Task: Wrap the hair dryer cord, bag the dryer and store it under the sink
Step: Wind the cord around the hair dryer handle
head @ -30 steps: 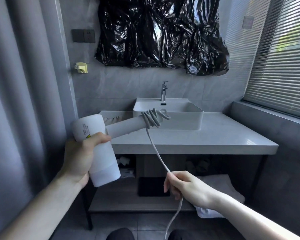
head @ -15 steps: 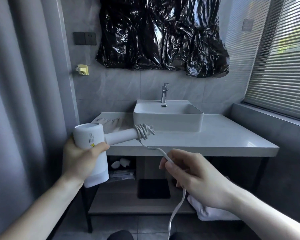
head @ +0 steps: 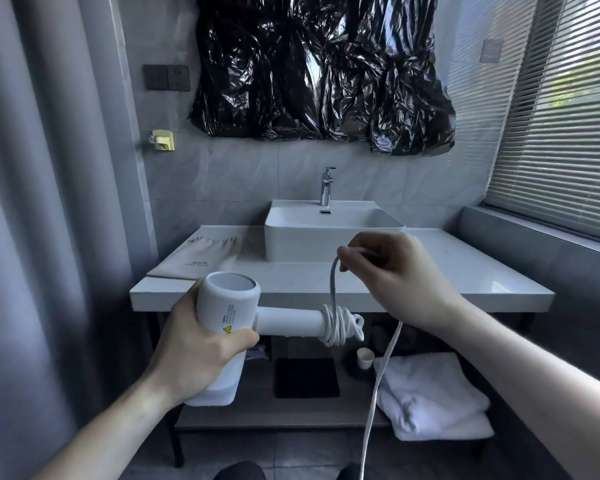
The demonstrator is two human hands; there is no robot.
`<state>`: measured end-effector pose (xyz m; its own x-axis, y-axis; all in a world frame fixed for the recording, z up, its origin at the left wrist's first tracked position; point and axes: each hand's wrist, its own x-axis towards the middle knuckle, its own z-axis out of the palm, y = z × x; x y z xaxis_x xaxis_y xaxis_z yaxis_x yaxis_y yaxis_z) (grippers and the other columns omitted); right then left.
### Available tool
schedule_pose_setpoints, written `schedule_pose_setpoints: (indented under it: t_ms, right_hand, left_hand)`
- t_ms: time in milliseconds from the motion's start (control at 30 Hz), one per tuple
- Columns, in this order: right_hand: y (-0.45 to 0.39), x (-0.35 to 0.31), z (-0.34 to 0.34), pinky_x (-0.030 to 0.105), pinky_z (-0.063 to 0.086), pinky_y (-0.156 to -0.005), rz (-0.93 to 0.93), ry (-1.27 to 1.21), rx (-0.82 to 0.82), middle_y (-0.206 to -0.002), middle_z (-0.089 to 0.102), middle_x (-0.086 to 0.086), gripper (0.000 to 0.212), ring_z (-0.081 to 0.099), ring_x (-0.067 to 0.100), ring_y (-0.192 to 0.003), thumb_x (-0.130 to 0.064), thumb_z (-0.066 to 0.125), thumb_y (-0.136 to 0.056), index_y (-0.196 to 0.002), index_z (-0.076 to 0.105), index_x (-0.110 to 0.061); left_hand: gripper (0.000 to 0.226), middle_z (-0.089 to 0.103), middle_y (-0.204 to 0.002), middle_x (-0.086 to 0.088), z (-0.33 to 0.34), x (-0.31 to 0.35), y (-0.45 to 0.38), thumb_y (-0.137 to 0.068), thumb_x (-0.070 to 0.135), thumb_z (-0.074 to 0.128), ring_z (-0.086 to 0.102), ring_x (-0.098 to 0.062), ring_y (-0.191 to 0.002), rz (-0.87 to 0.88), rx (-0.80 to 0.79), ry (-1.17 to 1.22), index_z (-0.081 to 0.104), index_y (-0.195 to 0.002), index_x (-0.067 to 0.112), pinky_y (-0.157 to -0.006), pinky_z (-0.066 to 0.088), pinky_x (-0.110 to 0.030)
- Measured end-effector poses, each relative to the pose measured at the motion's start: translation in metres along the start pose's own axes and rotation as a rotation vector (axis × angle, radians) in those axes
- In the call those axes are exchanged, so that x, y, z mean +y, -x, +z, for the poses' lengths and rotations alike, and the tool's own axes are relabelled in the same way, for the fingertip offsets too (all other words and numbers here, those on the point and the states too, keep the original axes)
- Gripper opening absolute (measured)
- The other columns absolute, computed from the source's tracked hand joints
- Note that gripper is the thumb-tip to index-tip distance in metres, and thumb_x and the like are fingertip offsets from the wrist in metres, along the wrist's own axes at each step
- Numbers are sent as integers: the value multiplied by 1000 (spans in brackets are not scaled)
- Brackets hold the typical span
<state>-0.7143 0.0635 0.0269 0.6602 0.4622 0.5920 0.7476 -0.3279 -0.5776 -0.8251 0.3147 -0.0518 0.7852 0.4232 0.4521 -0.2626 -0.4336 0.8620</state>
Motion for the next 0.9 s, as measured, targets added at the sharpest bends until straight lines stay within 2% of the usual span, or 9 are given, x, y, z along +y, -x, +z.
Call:
schedule_pose_setpoints:
  t_ms: [100,200,400,467,567,667,733,833,900]
  right_hand:
    - [-12,8,-1,15,35,-51,-5,65,32,-53,55,-9,26,43,5,-50,-32,74,-98,-77,76,-16]
    - [-20,19,1,12,36,-51,3,90,23,-47,53,-18,24,47,4,-47,-33,76,-97,-80,78,-16]
    - [-27,48,11,13,31,-50,101,-18,-34,-58,45,-11,31,36,3,-52,-41,74,-98,-83,80,-15]
    - [-26,55,16,16,32,-52,130,-47,-66,-61,48,-8,31,38,4,-56,-42,74,-98,-85,82,-15]
    - [-18,60,23,21,35,-55,167,-96,-121,-57,51,-12,34,42,5,-56,-40,73,-99,-76,79,-16]
    - [-5,69,30,24,36,-56,123,-202,-203,-56,51,-12,33,42,5,-56,-18,72,-91,-62,59,-12]
    - [2,69,38,23,26,-49,241,-233,-224,-53,40,-11,23,31,7,-51,-19,62,-83,-64,58,-5]
    - [12,65,50,23,26,-48,313,-244,-279,-52,43,-10,46,32,10,-49,-32,51,-110,-85,75,-3]
    - [19,58,54,21,28,-46,322,-255,-301,-53,43,-7,59,32,11,-48,-44,41,-113,-88,76,-3]
  left_hand:
    - [41,76,-72,-2,1,11,5,-57,6,91,66,-6,-58,28,-85,5,67,-91,7,-54,52,-18]
    - [36,74,-67,-4,0,17,8,-55,10,87,67,-12,-60,30,-160,53,67,-85,4,-56,53,-21]
    - [31,72,-66,-4,-3,22,8,-46,31,86,69,-16,-62,-48,-206,213,74,-70,16,-57,54,-25]
    - [34,72,-69,-10,-5,23,8,-46,31,85,70,-21,-66,-79,-218,251,75,-72,13,-59,54,-28]
    - [52,72,-83,-29,-10,21,5,-47,29,85,71,-31,-74,-121,-205,311,74,-88,-1,-64,55,-38]
    - [63,68,-79,-24,-13,21,1,-45,28,84,69,-28,-67,-152,-141,382,68,-93,-9,-55,55,-36]
    - [71,65,-79,-21,-14,22,-1,-42,28,83,66,-28,-64,-182,-93,419,63,-96,-14,-51,54,-35]
    - [76,67,-82,-21,-13,22,-2,-41,30,83,65,-30,-67,-208,-49,441,65,-99,-15,-55,54,-36]
    - [76,67,-83,-21,-12,22,-3,-41,30,83,66,-30,-67,-219,-14,440,65,-100,-14,-56,55,-37]
